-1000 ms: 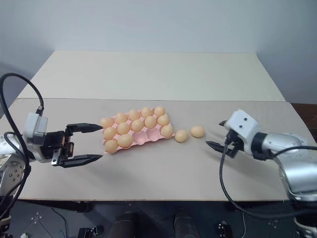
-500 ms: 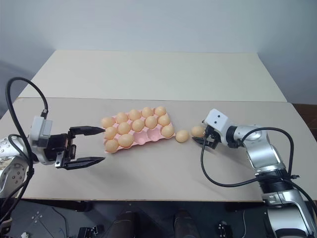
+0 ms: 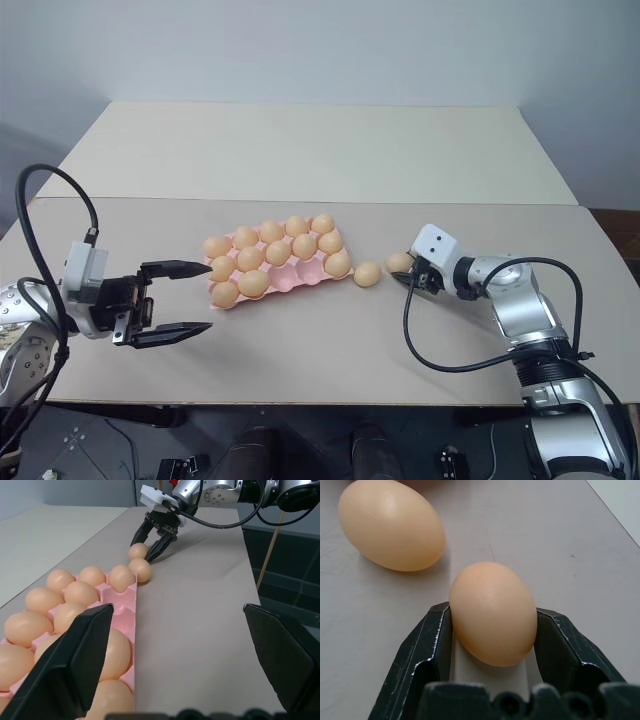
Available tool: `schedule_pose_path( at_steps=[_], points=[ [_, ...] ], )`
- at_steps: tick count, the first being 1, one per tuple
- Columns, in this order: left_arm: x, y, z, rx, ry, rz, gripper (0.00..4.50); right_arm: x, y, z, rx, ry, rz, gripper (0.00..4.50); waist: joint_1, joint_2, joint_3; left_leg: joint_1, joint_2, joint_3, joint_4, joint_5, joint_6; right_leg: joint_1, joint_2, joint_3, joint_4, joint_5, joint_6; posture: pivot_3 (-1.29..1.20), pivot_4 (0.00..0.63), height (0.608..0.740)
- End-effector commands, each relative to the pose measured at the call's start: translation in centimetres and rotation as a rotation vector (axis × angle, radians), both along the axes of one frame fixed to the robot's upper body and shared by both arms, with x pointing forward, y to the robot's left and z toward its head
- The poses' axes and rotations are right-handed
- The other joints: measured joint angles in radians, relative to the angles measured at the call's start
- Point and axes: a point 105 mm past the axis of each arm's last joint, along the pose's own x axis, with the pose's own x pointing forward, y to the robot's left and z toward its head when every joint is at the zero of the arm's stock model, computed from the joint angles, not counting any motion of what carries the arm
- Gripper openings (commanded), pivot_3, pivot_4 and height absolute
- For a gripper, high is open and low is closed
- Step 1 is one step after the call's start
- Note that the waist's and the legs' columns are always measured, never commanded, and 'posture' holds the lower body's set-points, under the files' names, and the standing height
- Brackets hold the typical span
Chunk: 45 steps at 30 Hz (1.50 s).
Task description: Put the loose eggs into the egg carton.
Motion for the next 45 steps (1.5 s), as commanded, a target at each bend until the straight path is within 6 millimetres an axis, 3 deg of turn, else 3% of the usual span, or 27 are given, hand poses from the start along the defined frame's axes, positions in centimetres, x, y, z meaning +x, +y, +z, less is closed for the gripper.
schedule_pose_path(
  at_steps=[1,8,12,15,24,29,36,39,43,45],
  points=[
    [0.0,0.5,0.9,0.014,-0.05,0.014,4.5,-0.2,-0.3,1.8,0.015,-0.071,-0.011,2.58,0.0,0.0,0.0,0.0,0.0,0.0,0.0,0.0,0.0,0.0,0.0,0.0,0.0,0.0,0.0,0.0,0.15,0.74],
    [0.1,2.3,1.1,0.038,-0.052,0.089,4.5,-0.8,-0.3,4.4,0.047,-0.165,-0.049,2.58,-0.001,0.0,0.0,0.0,0.0,0.0,0.0,0.0,0.0,0.0,0.0,0.0,0.0,0.0,0.0,0.0,0.15,0.74],
    [0.0,4.1,1.4,0.067,-0.052,0.15,4.5,-2.0,2.0,7.2,0.109,-0.225,0.015,2.58,-0.005,0.0,0.0,0.0,0.0,0.0,0.0,0.0,0.0,-0.001,0.0,0.0,0.0,0.0,0.0,0.0,0.15,0.74],
    [-0.3,5.0,1.4,0.085,-0.048,0.183,4.5,-3.1,5.5,8.4,0.161,-0.237,0.114,2.58,-0.008,0.0,0.0,0.0,0.0,0.0,0.0,0.0,0.0,-0.001,0.0,0.0,0.0,0.0,0.0,0.0,0.15,0.74],
    [-0.8,5.0,0.9,0.083,-0.036,0.207,4.5,-4.0,14.9,7.4,0.265,-0.183,0.303,2.58,-0.016,0.001,0.0,0.0,0.001,-0.001,0.0,0.0,0.0,-0.002,0.0,-0.001,0.001,0.0,0.0,0.0,0.15,0.74],
    [-0.9,5.0,0.8,0.078,-0.036,0.222,4.5,-4.4,17.5,6.0,0.249,-0.157,0.357,2.58,-0.014,0.0,0.0,0.0,0.0,-0.001,0.0,0.0,0.0,-0.001,0.0,-0.001,0.001,0.0,0.0,0.0,0.15,0.74],
    [-1.1,5.0,0.7,0.077,-0.034,0.236,4.5,-4.1,18.8,5.0,0.255,-0.142,0.376,2.58,-0.019,0.0,0.0,0.0,0.001,-0.001,-0.001,0.0,0.0,-0.002,0.0,-0.001,0.002,0.0,0.0,0.0,0.15,0.74],
    [-1.1,5.0,0.7,0.076,-0.034,0.237,4.5,-4.0,19.1,4.7,0.247,-0.143,0.383,3.21,-0.021,0.0,0.0,0.0,0.001,-0.001,-0.001,0.0,0.0,-0.002,0.0,-0.001,0.002,0.0,0.0,0.0,0.15,0.74],
    [-1.2,5.0,0.7,0.074,-0.035,0.239,4.5,-4.0,19.3,4.5,0.233,-0.154,0.4,4.48,-0.022,0.0,0.0,0.0,0.001,-0.001,-0.001,0.0,0.0,-0.002,0.0,-0.001,0.002,0.0,0.0,0.0,0.15,0.74],
    [-1.2,5.0,0.7,0.074,-0.035,0.24,4.5,-4.0,19.3,4.6,0.229,-0.163,0.401,4.48,-0.021,0.0,0.0,0.0,0.001,-0.002,-0.001,0.0,0.0,-0.002,0.0,-0.002,0.002,0.0,0.0,0.0,0.15,0.74]
  ],
)
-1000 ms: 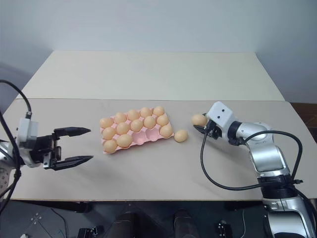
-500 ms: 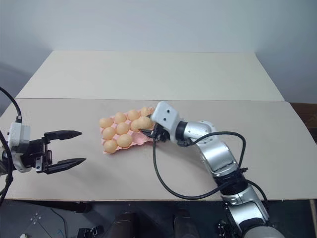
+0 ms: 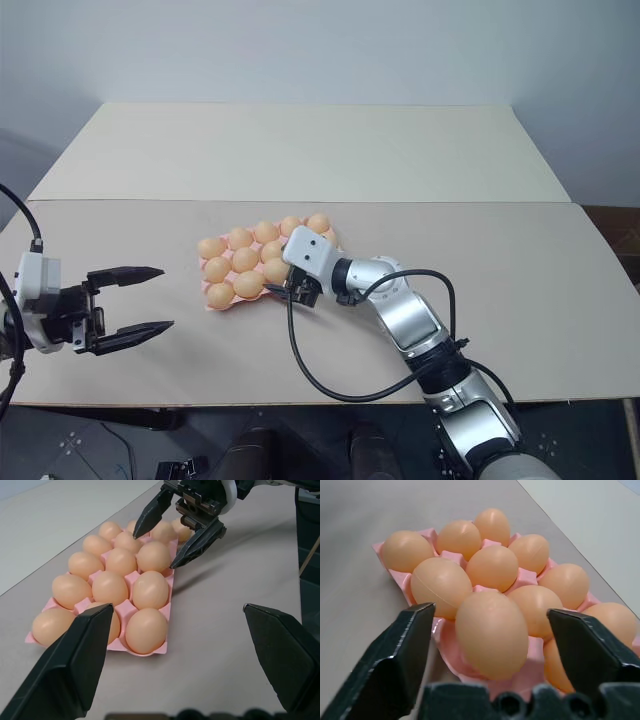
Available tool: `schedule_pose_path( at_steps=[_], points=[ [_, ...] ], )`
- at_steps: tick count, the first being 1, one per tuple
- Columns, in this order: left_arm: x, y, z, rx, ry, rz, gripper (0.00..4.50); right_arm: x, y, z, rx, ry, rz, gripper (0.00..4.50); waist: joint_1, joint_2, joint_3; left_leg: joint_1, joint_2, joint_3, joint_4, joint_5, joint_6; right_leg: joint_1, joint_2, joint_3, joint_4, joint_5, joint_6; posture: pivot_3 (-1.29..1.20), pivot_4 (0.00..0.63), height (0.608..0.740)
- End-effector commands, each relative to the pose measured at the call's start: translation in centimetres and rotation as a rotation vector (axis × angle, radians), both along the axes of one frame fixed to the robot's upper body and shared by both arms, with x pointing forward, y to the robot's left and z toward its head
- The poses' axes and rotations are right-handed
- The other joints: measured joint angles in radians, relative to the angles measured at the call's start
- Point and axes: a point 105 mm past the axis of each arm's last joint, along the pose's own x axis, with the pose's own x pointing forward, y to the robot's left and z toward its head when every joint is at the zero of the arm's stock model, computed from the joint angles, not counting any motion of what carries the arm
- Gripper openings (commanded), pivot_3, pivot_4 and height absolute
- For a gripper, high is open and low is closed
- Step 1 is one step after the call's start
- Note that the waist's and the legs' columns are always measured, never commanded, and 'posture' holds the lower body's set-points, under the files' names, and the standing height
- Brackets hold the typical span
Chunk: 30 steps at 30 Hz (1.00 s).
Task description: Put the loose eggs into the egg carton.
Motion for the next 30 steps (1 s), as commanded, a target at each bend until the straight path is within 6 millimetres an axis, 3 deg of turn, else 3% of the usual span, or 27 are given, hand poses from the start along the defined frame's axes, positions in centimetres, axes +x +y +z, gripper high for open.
schedule_pose_path(
  at_steps=[1,5,9,15,21,25,30],
  points=[
    [-0.2,-0.1,1.2,-0.002,-0.056,-0.006,4.5,-0.4,0.5,1.5,0.015,-0.072,0.037,4.48,0.0,0.0,0.0,0.0,0.0,0.0,0.0,0.0,0.0,0.0,0.0,0.0,0.0,0.0,0.0,0.0,0.15,0.74],
    [-0.2,-0.3,1.1,-0.003,-0.053,-0.012,4.5,-0.8,0.0,2.0,0.016,-0.088,0.036,4.48,0.0,0.0,0.0,0.0,0.0,0.0,0.0,0.0,0.0,0.0,0.0,0.0,0.0,0.0,0.0,0.0,0.15,0.74],
    [-0.1,-0.7,1.2,-0.007,-0.059,-0.031,4.5,-1.5,-2.4,3.2,0.018,-0.113,-0.007,4.48,0.003,0.0,0.0,0.0,0.0,0.0,0.0,0.0,0.0,0.0,0.0,0.0,0.0,0.0,0.0,0.0,0.15,0.74],
    [0.0,-2.5,1.3,-0.036,-0.057,-0.115,4.5,-3.0,-10.8,3.6,-0.079,-0.088,-0.172,4.48,0.023,0.0,0.0,-0.001,-0.001,0.0,0.0,0.0,0.0,0.001,-0.001,0.0,-0.002,0.0,0.0,0.0,0.15,0.74],
    [0.4,-4.3,1.3,-0.066,-0.059,-0.196,4.5,-5.4,-16.8,3.3,-0.205,-0.008,-0.233,4.48,0.023,0.0,0.0,0.0,-0.001,0.0,0.0,0.0,0.0,0.002,0.0,0.0,-0.002,0.0,0.0,0.0,0.15,0.74],
    [0.5,-5.0,1.2,-0.085,-0.052,-0.238,4.5,-6.3,-18.8,2.9,-0.246,0.023,-0.282,4.48,0.019,0.0,0.0,0.0,-0.001,0.001,0.0,0.0,0.0,0.002,0.0,0.002,-0.002,0.0,0.0,0.0,0.15,0.74],
    [0.8,-5.0,0.9,-0.083,-0.044,-0.256,4.5,-6.7,-19.0,2.7,-0.239,0.027,-0.304,4.48,0.019,0.0,0.0,0.001,-0.001,0.001,0.0,0.0,0.0,0.002,0.0,0.002,-0.002,0.0,0.0,0.0,0.15,0.74]
  ],
)
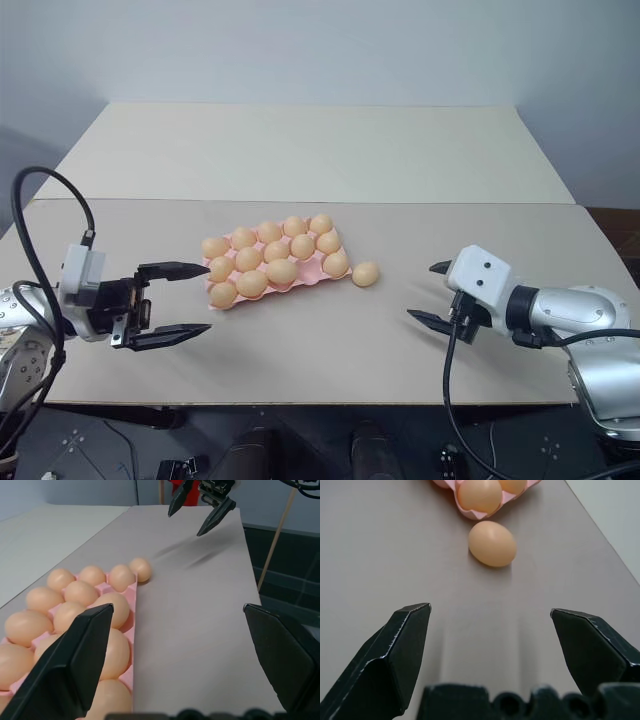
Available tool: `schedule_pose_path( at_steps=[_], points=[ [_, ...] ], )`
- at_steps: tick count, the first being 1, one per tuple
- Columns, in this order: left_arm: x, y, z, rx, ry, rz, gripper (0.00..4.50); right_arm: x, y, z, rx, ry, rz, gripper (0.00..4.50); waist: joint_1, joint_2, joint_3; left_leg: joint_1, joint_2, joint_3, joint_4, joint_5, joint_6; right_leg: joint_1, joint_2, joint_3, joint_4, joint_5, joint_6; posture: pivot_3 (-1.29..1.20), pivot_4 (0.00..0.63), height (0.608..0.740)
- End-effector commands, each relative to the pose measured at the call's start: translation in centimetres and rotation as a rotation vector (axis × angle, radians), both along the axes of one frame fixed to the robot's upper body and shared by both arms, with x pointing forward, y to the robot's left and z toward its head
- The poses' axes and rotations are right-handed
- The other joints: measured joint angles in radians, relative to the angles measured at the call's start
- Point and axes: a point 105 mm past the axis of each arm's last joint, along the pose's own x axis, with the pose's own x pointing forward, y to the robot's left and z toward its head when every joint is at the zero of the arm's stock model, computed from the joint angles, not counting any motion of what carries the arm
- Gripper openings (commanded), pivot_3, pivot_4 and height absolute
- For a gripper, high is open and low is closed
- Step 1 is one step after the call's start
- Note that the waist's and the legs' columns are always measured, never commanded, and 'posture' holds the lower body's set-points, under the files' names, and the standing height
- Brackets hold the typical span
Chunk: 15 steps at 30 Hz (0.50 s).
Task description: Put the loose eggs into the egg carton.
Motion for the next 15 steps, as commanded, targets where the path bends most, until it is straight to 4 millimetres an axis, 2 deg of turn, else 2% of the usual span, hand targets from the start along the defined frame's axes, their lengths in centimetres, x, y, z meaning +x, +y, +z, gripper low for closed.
schedule_pose_path(
  at_steps=[1,10,15],
  points=[
    [0.1,0.0,0.6,-0.006,-0.027,-0.019,4.5,-0.4,0.3,1.4,0.004,-0.061,0.006,4.48,0.002,0.0,0.0,0.0,0.0,0.0,0.0,0.0,0.0,0.0,0.0,0.0,0.0,0.0,0.0,0.0,0.15,0.74],
    [0.4,0.2,0.4,-0.007,-0.027,-0.029,4.5,0.2,0.4,1.0,0.007,-0.076,-0.013,4.48,0.005,0.0,0.0,0.0,0.0,0.0,0.001,0.0,0.0,0.0,0.0,0.0,0.0,0.0,0.0,0.0,0.15,0.74],
    [0.4,0.1,0.1,-0.006,-0.025,-0.037,4.5,2.5,1.6,0.0,0.011,-0.115,-0.002,4.48,0.0,0.0,0.0,0.0,0.0,0.0,0.0,0.0,0.0,0.0,0.0,0.0,0.0,0.0,0.0,0.0,0.15,0.74]
  ],
)
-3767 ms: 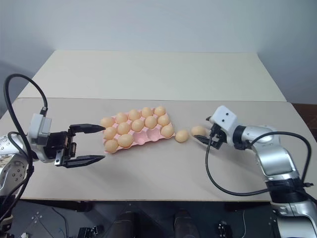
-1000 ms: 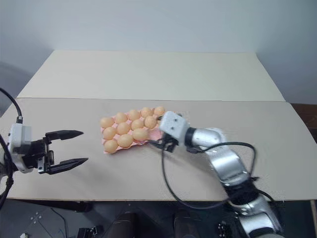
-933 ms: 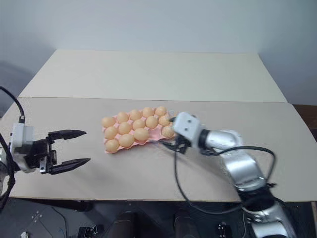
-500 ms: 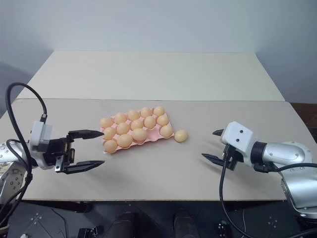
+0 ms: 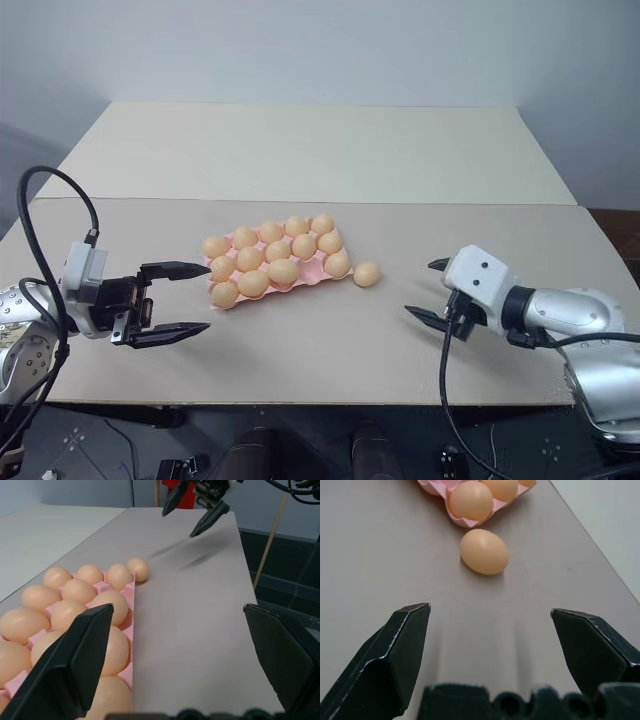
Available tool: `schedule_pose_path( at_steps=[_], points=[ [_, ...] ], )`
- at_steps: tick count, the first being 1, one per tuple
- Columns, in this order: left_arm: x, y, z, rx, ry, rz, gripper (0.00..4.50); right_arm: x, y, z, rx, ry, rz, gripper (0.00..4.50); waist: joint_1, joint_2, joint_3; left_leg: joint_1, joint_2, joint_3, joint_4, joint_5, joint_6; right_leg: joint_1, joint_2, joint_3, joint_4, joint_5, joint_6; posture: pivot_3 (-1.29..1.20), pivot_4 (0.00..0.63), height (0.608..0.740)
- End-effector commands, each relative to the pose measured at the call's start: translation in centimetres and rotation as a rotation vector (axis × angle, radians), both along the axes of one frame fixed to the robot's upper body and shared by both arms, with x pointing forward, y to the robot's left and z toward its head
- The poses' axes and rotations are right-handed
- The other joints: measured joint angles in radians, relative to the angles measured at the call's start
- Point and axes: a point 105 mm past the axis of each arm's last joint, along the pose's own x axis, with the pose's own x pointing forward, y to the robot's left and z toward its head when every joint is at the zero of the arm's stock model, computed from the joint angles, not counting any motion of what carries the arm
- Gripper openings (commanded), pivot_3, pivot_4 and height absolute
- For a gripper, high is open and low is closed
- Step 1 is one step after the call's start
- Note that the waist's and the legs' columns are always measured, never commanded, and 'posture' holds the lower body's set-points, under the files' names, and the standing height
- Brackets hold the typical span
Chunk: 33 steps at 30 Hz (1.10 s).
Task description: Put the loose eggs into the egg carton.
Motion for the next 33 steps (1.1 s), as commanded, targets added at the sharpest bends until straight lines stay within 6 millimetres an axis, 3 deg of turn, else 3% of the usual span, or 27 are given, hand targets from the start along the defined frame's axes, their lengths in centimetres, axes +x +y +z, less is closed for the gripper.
schedule_pose_path(
  at_steps=[1,14,22,25,29,33],
  points=[
    [0.0,-0.2,0.3,0.008,-0.04,-0.014,4.5,1.6,1.1,0.0,-0.007,-0.066,0.016,4.48,-0.001,0.0,0.0,0.0,0.0,0.0,0.0,0.0,0.0,0.0,0.0,0.0,0.0,0.0,0.0,0.0,0.15,0.74],
    [0.0,-0.2,0.1,0.024,-0.053,-0.001,4.5,6.4,5.5,-2.9,0.033,-0.07,0.058,4.48,0.001,0.0,0.0,-0.001,0.0,0.0,0.0,0.0,0.0,-0.001,0.0,0.0,0.001,0.0,0.0,0.0,0.15,0.74],
    [0.0,-0.2,0.1,0.037,-0.057,0.008,4.5,7.2,6.0,-3.8,0.039,-0.048,0.041,4.48,0.002,0.0,0.0,-0.001,0.0,0.0,0.0,0.0,0.0,-0.001,0.0,0.0,0.001,0.0,0.0,0.0,0.15,0.74],
    [0.0,-0.3,0.1,0.037,-0.055,0.011,4.5,7.1,5.9,-3.9,0.049,-0.036,0.04,3.94,0.002,0.0,0.0,-0.001,0.0,0.0,0.0,0.0,0.0,-0.001,0.0,0.0,0.001,0.0,0.0,0.0,0.15,0.74],
    [-0.1,-0.3,0.1,0.037,-0.053,0.01,4.5,7.3,5.8,-3.8,0.039,-0.063,0.016,2.65,0.001,0.0,0.0,-0.001,0.0,0.0,0.0,0.0,0.0,-0.001,0.0,0.0,0.001,0.0,0.0,0.0,0.15,0.74],
    [0.0,-0.4,0.2,0.037,-0.053,0.01,4.5,7.0,5.4,-3.4,0.028,-0.071,0.016,2.65,0.001,0.0,0.0,-0.001,0.0,0.0,0.0,0.0,0.0,-0.001,0.0,0.0,0.001,0.0,0.0,0.0,0.15,0.74]
  ],
)
